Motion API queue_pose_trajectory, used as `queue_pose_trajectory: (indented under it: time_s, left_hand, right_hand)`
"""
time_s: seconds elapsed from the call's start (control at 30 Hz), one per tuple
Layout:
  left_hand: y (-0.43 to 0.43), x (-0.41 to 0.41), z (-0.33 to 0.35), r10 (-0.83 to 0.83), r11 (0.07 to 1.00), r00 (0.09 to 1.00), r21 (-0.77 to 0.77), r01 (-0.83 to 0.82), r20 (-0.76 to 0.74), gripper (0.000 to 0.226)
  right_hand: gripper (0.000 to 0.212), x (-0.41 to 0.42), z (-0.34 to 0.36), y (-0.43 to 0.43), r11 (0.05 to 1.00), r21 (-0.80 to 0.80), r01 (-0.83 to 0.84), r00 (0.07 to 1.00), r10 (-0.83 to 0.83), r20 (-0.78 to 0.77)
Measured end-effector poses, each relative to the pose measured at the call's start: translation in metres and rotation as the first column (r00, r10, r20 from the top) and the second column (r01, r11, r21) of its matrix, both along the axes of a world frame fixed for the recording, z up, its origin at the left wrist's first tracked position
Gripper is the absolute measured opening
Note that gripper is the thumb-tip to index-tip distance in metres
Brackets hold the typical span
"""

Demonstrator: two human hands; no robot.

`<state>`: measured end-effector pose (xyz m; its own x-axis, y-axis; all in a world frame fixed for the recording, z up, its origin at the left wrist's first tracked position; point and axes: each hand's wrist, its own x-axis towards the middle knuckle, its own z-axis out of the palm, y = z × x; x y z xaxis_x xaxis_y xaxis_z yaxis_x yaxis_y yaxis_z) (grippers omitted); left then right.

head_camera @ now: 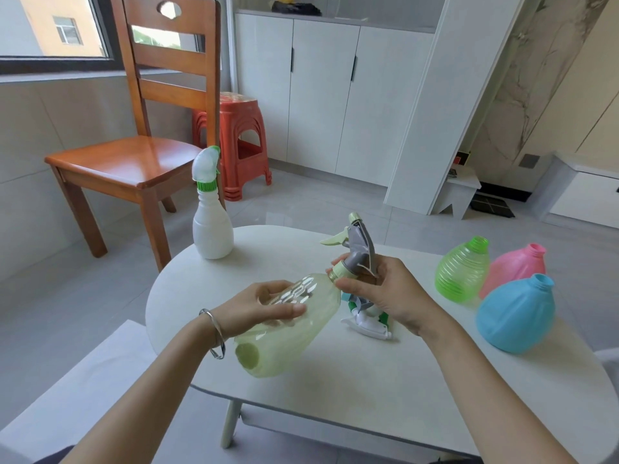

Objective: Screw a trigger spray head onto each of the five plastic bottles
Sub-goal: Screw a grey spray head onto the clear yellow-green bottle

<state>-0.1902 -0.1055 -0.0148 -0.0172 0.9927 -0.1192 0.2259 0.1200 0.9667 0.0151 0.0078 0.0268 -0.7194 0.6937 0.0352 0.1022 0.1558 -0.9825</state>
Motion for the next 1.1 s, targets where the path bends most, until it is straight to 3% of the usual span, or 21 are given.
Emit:
queue_pose_trajectory:
  time_s: [0.1,0.23,0.33,0.4,0.47,0.53,0.73,0.83,0.93,1.1]
  left_hand:
    - [-0.001,0.003,0.0,-0.006,0.999,1.0,-0.035,0.007,0.023,0.073]
    - [-0.002,0.001,0.005,0.04,0.999,0.99,-0.022,-0.037,0.133,0.085]
    - [0.001,-0.007,0.009,0.246,0.969,0.892,-0.068,-0.238,0.38,0.068]
    - [0.001,-0.011,0.008,0.322,0.945,0.805,-0.111,-0.308,0.498,0.076]
    - [-0.001,-0.01,0.006,0.311,0.949,0.829,-0.103,-0.298,0.465,0.093]
    - [-0.002,-0.005,0.004,0.302,0.952,0.874,-0.07,-0.298,0.38,0.093]
    - [-0.005,-0.001,0.009,0.353,0.935,0.818,-0.203,-0.29,0.454,0.052]
    - [-0.005,0.001,0.008,0.378,0.909,0.798,-0.352,-0.223,0.469,0.069]
    - [-0.003,0.003,0.006,0.378,0.881,0.768,-0.456,-0.127,0.517,0.076]
    - [-0.002,0.005,0.008,0.371,0.906,0.777,-0.382,-0.183,0.508,0.069]
  right_hand:
    - [0.026,0.0,-0.003,0.001,0.999,0.014,0.033,0.999,-0.033,0.027]
    - [0.019,-0.004,-0.002,0.0,0.994,0.0,0.112,0.992,-0.112,-0.053]
    - [0.019,-0.001,0.001,0.005,0.982,-0.044,0.186,0.971,-0.19,-0.142]
    - [0.027,0.002,0.002,0.007,0.967,-0.05,0.248,0.945,-0.253,-0.207]
    - [0.031,0.003,0.002,0.008,0.955,-0.052,0.293,0.922,-0.297,-0.248]
    - [0.025,0.001,0.001,0.007,0.954,-0.043,0.296,0.923,-0.297,-0.243]
    - [0.027,-0.002,0.001,0.003,0.987,-0.074,0.142,0.958,-0.156,-0.24]
    - [0.037,0.0,0.001,0.003,0.996,-0.075,0.038,0.973,-0.054,-0.224]
    - [0.03,0.001,0.003,0.005,0.997,-0.053,0.05,0.964,-0.062,-0.26]
    - [0.036,-0.004,-0.002,0.006,0.99,-0.12,0.069,0.947,-0.103,-0.303]
